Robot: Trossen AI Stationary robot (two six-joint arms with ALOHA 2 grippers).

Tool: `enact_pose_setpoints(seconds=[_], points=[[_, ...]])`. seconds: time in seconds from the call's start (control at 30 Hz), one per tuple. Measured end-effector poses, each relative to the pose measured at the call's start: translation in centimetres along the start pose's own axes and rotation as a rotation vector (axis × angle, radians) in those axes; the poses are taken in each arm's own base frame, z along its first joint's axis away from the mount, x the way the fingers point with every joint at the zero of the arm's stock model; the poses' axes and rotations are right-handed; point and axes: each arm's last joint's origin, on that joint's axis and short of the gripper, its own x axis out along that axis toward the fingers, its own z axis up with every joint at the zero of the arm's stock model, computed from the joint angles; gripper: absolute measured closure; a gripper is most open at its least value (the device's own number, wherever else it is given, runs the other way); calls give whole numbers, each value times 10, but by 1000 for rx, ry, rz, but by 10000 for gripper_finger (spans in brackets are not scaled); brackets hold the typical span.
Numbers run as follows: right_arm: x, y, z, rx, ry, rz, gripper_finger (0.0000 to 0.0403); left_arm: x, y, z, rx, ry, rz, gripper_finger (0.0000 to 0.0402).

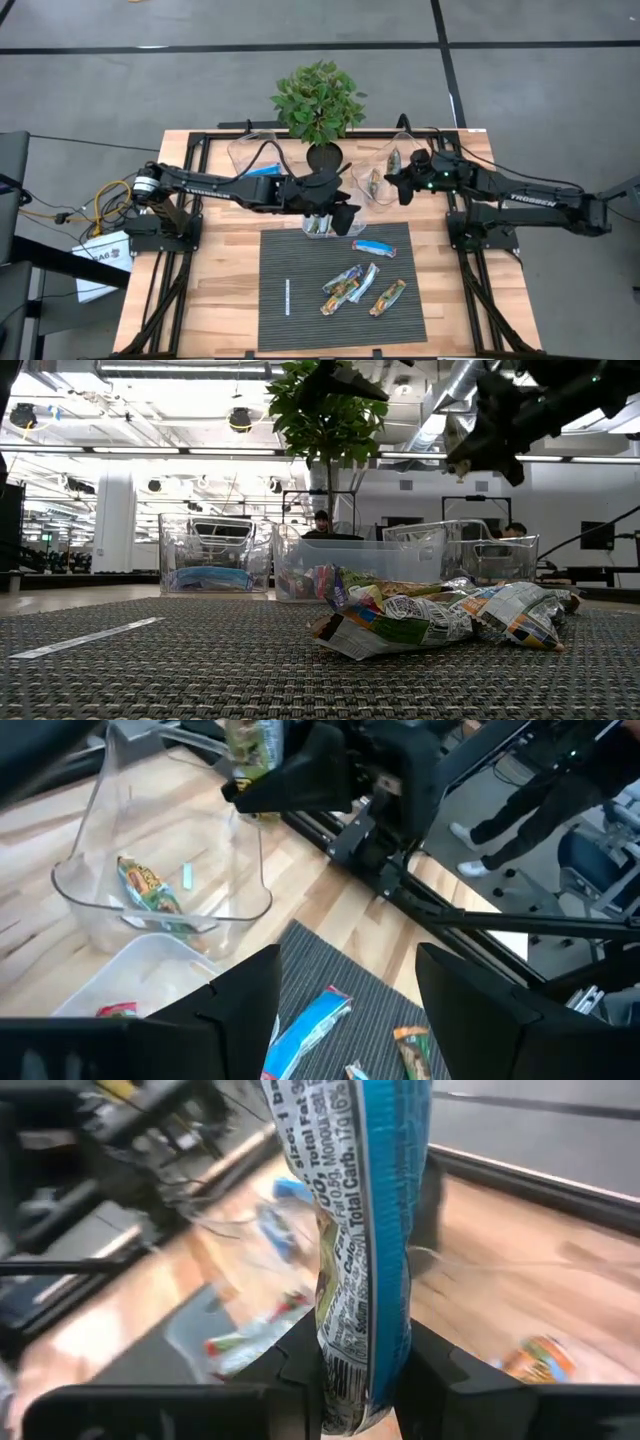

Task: Pick and place Granola Bars by type
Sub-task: Put the yellow granola bar into the right transparent bin

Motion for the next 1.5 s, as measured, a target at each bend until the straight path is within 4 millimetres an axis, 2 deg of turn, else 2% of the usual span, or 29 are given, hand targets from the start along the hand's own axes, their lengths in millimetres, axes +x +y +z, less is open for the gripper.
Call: enact_pose_setpoints(seconds=[0.2,0.5,0.73,1.1,1.5], points=[[6,-9,-2,57,98,-88,326,-1,0,-4,-4,24,12,177],[22,-14,17,175,288,-244,326,-1,1,-5,-28,34,20,177],[41,-19,23,231,382,-321,326,-1,0,-5,-31,34,20,177],[63,-26,10,300,489,-397,326,0,1,-5,-46,38,24,177],[73,-35,4,317,540,-445,326,0,1,-6,-47,41,24,177]])
